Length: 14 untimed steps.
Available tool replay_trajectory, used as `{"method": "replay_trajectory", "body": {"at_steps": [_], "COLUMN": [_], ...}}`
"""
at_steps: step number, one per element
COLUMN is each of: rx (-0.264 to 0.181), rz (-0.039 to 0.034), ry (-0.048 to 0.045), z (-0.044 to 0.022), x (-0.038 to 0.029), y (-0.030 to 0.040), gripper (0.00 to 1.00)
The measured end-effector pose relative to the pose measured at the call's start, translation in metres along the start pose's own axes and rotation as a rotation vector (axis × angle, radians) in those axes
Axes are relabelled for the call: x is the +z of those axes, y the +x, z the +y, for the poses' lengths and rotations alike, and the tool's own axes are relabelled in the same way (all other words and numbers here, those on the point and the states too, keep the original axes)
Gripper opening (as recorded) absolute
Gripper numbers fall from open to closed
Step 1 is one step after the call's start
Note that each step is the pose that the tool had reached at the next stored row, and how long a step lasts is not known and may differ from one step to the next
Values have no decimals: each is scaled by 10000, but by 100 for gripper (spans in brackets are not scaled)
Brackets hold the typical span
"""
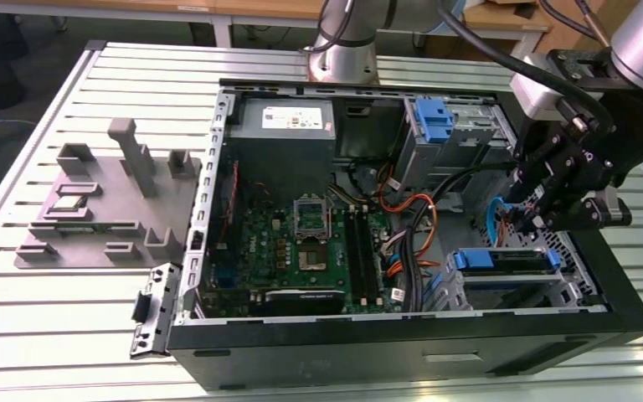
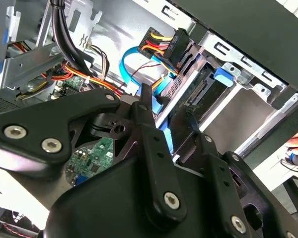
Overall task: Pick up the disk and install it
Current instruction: 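Insert the first disk wire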
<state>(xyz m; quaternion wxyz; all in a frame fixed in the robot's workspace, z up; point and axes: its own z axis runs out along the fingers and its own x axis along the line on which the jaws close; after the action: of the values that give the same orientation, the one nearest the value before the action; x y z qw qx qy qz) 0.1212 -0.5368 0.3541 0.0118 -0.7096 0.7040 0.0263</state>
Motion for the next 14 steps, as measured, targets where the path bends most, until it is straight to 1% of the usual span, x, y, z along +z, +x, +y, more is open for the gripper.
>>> {"method": "replay_trajectory", "body": {"at_steps": [2, 10, 12, 13, 14], "rx": [0, 0, 0, 0, 0], "rz": [1, 0, 0, 0, 0], "ry": [0, 0, 0, 0, 0], "z": [0, 0, 0, 0, 0], "x": [12, 15, 15, 15, 15], "y": [2, 4, 4, 5, 5], "gripper": [42, 42, 41, 34, 34]}}
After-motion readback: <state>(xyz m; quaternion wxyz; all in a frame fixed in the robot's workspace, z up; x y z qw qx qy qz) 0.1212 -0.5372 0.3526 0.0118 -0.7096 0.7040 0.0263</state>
